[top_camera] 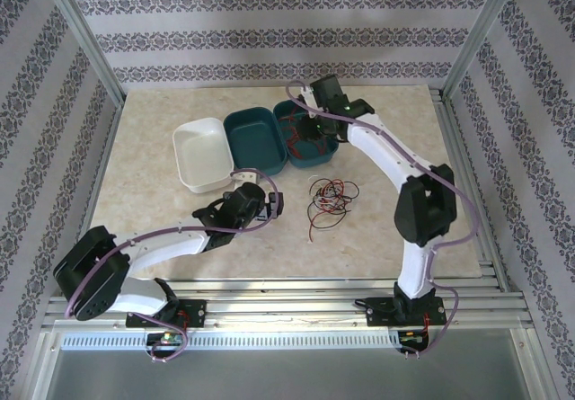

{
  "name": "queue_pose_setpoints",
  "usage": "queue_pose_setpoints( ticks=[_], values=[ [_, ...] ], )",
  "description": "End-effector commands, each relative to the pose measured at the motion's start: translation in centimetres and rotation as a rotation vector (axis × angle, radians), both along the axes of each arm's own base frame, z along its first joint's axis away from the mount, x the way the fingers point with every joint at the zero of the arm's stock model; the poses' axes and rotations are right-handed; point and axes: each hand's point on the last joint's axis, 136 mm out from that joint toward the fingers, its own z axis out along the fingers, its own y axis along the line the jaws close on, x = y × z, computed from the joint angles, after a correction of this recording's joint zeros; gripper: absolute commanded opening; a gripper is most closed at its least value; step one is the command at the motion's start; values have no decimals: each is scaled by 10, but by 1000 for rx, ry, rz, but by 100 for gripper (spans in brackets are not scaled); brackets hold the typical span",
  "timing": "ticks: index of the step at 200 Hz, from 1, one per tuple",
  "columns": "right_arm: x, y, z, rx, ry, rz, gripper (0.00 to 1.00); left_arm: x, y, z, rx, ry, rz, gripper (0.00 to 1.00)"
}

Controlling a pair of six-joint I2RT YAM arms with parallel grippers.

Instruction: Untangle the cables

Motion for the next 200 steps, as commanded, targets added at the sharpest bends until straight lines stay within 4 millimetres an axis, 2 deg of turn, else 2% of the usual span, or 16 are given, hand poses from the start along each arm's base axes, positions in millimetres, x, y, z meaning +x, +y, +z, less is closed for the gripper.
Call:
queue_pose_setpoints(
  ticks=[1,34,54,96,132,175,200],
  values=[
    [-20,-23,2,50,33,-132,54,11,-28,16,-35,-46,-99,99],
    [-60,-61,-6,94,91,-242,56,21,-58,15,-57,-19,-181,100],
    [-81,-83,-16,117,138,-319,56,27,-82,13,-89,12,-237,96],
    [-110,-110,-40,227,237,-420,49,38,-121,0,-129,65,-323,91],
    [-119,-111,-61,282,312,-437,43,42,-140,-21,-123,131,-362,85],
    [-119,-95,-86,322,409,-399,29,41,-152,-48,-121,186,-388,77],
    [-116,-93,-99,311,432,-398,28,41,-159,-59,-122,209,-401,76]
  ],
)
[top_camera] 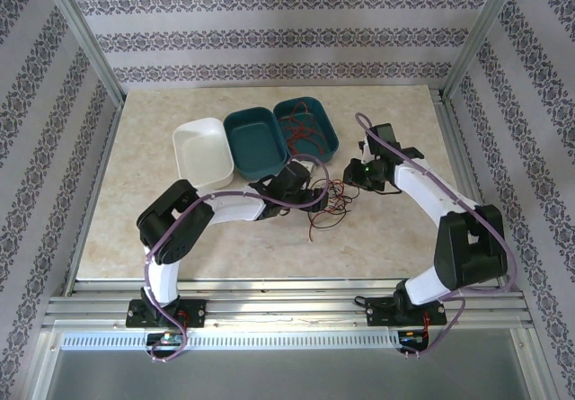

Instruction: Untangle the cables

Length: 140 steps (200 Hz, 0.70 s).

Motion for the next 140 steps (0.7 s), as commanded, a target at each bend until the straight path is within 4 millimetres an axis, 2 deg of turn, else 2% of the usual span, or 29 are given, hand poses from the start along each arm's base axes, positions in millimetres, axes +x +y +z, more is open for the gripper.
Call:
queue_pose_setpoints(
  ticks=[1,37,64,98,140],
  values=[
    [1,9,-11,34,26,14,28,-2,-16,-1,-23,9,-41,76],
    [0,13,-32,17,75,33,28,-3,-16,-12,-11,29,-39,76],
    [-6,7,-48,-65,113,42,28,-6,-13,-15,-7,36,-36,76],
    [-7,6,-55,-80,125,39,27,-8,-9,-17,-7,41,-27,74],
    [-9,22,-61,-51,137,74,12,-10,-4,-15,-14,35,-8,74]
  ],
)
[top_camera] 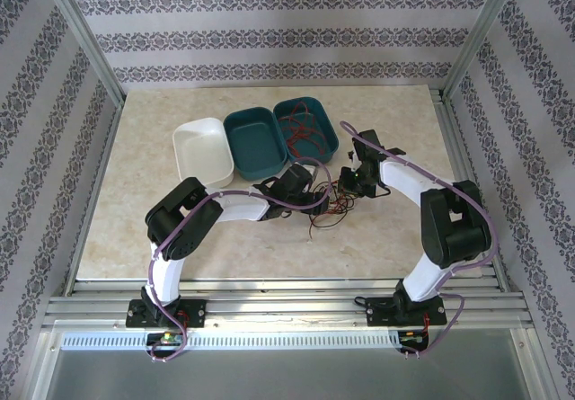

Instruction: Untangle the cables

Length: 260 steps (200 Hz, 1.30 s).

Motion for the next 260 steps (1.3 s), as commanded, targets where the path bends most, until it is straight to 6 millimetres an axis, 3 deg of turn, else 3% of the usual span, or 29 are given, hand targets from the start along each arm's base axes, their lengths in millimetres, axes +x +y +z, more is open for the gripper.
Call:
queue_pose_setpoints(
  ticks=[1,30,95,119,177,245,260],
  values=[
    [-6,10,-10,-3,28,31,11,-8,0,4,-15,1,4,74],
    [-13,27,-6,4,31,80,0,-10,12,8,-10,-18,43,74],
    [-49,78,21,101,34,180,0,-26,77,28,-5,-93,249,68],
    [-58,92,33,107,3,214,0,-33,92,37,5,-118,266,68],
    [-33,86,86,74,-226,200,0,-35,75,54,-18,-145,158,68],
    [-12,94,143,161,-460,171,0,-25,55,38,-16,-114,126,68],
    [-13,96,151,174,-476,178,1,-24,53,37,-26,-111,129,63]
  ],
)
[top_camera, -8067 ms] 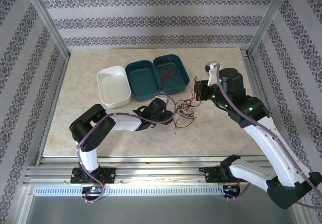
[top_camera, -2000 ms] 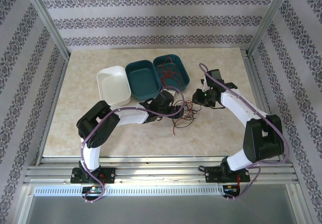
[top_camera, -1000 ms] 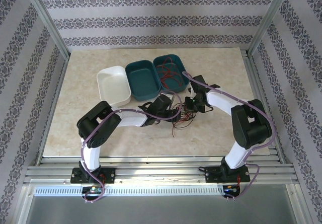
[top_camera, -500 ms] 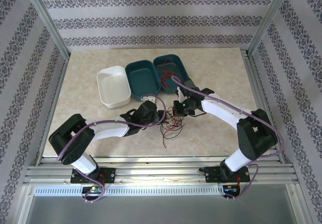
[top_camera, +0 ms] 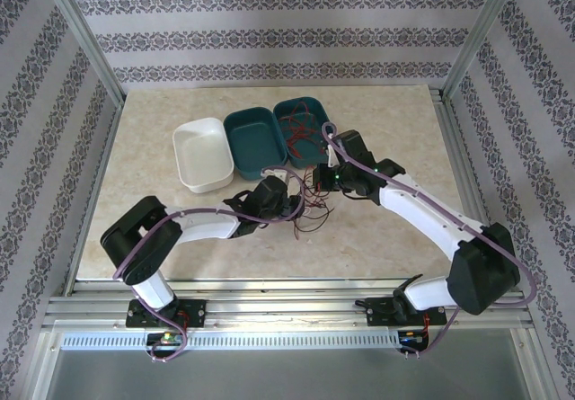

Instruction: Untangle the cables

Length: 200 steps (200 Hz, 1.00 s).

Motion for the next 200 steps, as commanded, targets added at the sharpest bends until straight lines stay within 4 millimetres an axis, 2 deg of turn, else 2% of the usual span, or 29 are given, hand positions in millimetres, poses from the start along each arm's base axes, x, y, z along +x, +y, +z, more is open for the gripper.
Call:
queue_pose_setpoints(
  ticks=[1,23,50,64,80,108,123,169,200],
  values=[
    [10,6,33,60,-99,-7,1,3,-15,8,-36,-24,-32,63],
    [6,2,33,42,-98,-10,4,4,-12,8,-41,-30,-11,61],
    [2,-7,13,-11,-66,-26,4,2,-1,10,-35,-46,25,61],
    [0,-9,0,-27,-41,-32,0,1,5,13,-29,-55,38,61],
    [0,-9,-6,-29,-34,-32,0,0,10,13,-19,-55,53,61],
    [1,-4,10,6,-81,-6,0,-2,18,17,-19,-59,77,62],
    [2,-5,18,5,-102,-5,0,-4,22,24,-33,-68,94,67],
    [-1,-1,31,32,-126,9,0,-7,27,72,-103,-166,84,70],
    [-4,5,46,47,-156,32,0,-8,23,97,-124,-223,36,82]
  ],
)
